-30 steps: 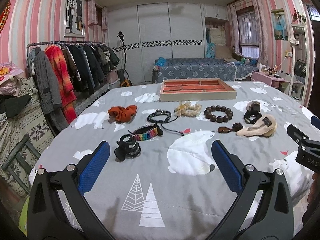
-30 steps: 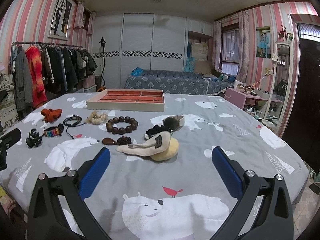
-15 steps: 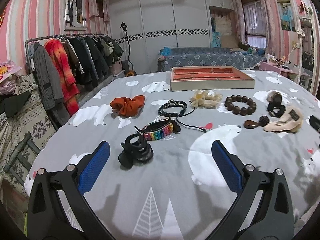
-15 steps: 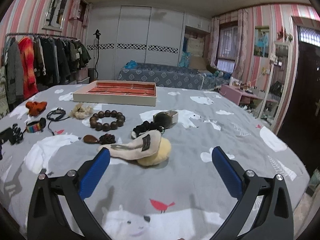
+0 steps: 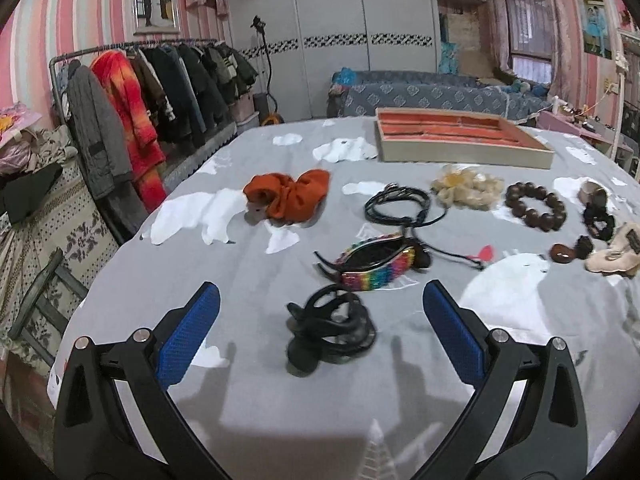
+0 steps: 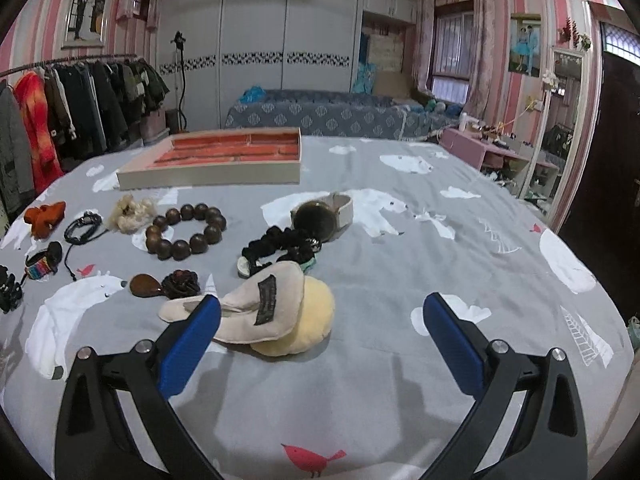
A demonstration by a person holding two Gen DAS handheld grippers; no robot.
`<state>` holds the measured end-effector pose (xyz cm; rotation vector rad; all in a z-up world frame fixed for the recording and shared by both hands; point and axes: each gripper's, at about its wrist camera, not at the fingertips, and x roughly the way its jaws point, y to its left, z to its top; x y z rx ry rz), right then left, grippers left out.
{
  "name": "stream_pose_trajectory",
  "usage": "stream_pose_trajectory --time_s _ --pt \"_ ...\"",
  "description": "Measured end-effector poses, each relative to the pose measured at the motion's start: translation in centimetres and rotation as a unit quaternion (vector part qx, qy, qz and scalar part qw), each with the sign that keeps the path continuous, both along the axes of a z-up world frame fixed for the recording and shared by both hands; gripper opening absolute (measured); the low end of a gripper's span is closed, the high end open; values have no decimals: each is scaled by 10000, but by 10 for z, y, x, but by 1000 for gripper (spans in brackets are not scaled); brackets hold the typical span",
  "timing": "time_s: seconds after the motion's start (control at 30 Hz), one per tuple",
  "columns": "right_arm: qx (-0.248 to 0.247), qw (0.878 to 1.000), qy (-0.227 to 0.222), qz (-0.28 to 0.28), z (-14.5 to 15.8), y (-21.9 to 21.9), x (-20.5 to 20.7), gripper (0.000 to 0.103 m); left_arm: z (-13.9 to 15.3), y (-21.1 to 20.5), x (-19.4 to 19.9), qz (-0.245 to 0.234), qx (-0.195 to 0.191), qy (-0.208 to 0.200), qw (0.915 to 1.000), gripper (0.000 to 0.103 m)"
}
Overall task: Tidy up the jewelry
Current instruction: 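Grasp the black claw clip with the left tool while the right tool grasps the beige slipper ornament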
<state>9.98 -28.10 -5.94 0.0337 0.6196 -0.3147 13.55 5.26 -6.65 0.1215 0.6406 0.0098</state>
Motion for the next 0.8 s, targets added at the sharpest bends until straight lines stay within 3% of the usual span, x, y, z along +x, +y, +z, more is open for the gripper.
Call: stream_pose_trajectory --time_s 0.2,0.6,0.8 --pt "195 9990 390 2 -9 -5 14 82 -7 4 18 -165 -130 328 9992 98" --pt "541 9961 692 11 -14 -14 38 75 -15 3 31 -244 -272 686 9970 84" --pt "714 9947 713 179 -16 -12 40 59 -20 3 36 -338 -341 885 9949 59"
